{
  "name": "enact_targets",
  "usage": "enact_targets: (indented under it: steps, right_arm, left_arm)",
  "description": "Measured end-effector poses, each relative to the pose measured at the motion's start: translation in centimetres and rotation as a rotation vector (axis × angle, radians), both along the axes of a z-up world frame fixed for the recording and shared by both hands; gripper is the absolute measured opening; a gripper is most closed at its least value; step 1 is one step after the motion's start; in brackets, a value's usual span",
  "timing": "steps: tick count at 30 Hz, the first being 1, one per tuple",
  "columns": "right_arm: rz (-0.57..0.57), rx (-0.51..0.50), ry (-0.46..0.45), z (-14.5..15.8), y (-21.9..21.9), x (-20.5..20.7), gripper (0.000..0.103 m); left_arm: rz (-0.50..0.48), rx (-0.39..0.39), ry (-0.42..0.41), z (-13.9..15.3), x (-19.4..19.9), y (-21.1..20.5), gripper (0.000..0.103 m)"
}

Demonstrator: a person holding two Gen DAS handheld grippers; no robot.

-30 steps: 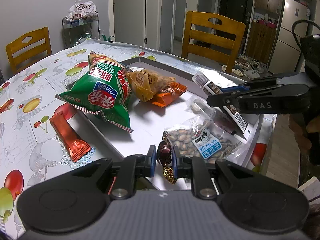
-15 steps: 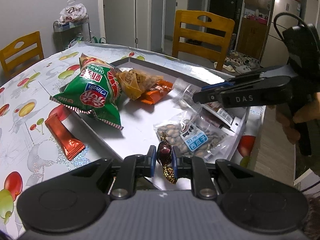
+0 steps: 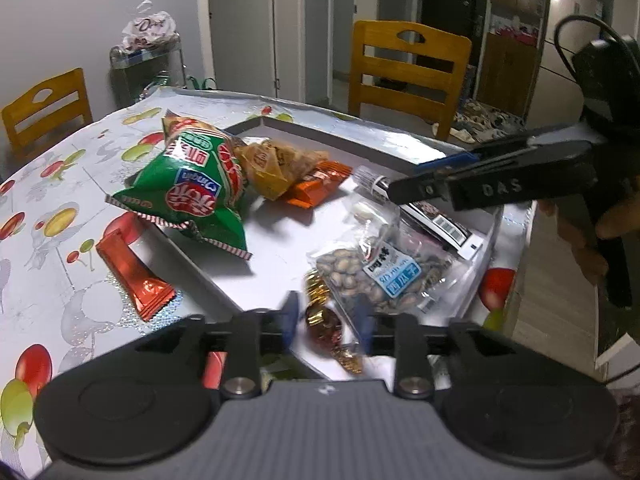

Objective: Organize snacks
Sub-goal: 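Open the left tool to drop the gold candy while the right tool releases the tube into the tray, then withdraw both tools from the tray back over the tablecloth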

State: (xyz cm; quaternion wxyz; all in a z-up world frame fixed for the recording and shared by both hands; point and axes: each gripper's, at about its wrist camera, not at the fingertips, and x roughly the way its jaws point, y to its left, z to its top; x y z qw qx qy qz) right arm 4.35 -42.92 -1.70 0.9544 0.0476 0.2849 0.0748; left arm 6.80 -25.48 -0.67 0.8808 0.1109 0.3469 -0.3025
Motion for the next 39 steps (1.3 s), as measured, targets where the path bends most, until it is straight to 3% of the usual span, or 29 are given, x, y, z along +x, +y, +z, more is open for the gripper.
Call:
enact_targets:
  steps: [1, 4, 11, 13, 18, 39]
  right_arm:
    - [0.001, -0.006, -0.003, 0.0, 0.1, -0.1, 0.05]
    - [0.008, -0.013, -0.007, 0.2, 0.3, -0.2, 0.052]
    - [0.017, -0.014, -0.012, 0.5, 0.4, -0.7, 0.061]
    - [0.032, -0.007, -0.016, 0.6, 0.5, -0.9, 0.069]
    - [0.049, -0.049, -0.041, 0.9, 1.3, -1.7, 0.103]
    - [-0.003, -0.104, -0.066, 1.9, 3.1, -2.6, 0.103]
  left_arm:
    - [0.002, -0.01, -0.013, 0.2, -0.1, 0.1, 0.054]
    - [0.004, -0.013, -0.055, 0.7, -0.5, 0.1, 0.077]
    - [0.015, -0.007, -0.089, 1.0, -0.8, 0.0, 0.087]
    - [0.021, -0.009, -0.097, 1.0, -0.9, 0.1, 0.091]
    - [0.033, -0.005, -0.117, 1.1, -1.0, 0.3, 0.094]
    - [0.07, -0.051, -0.156, 1.5, -2.2, 2.9, 0.101]
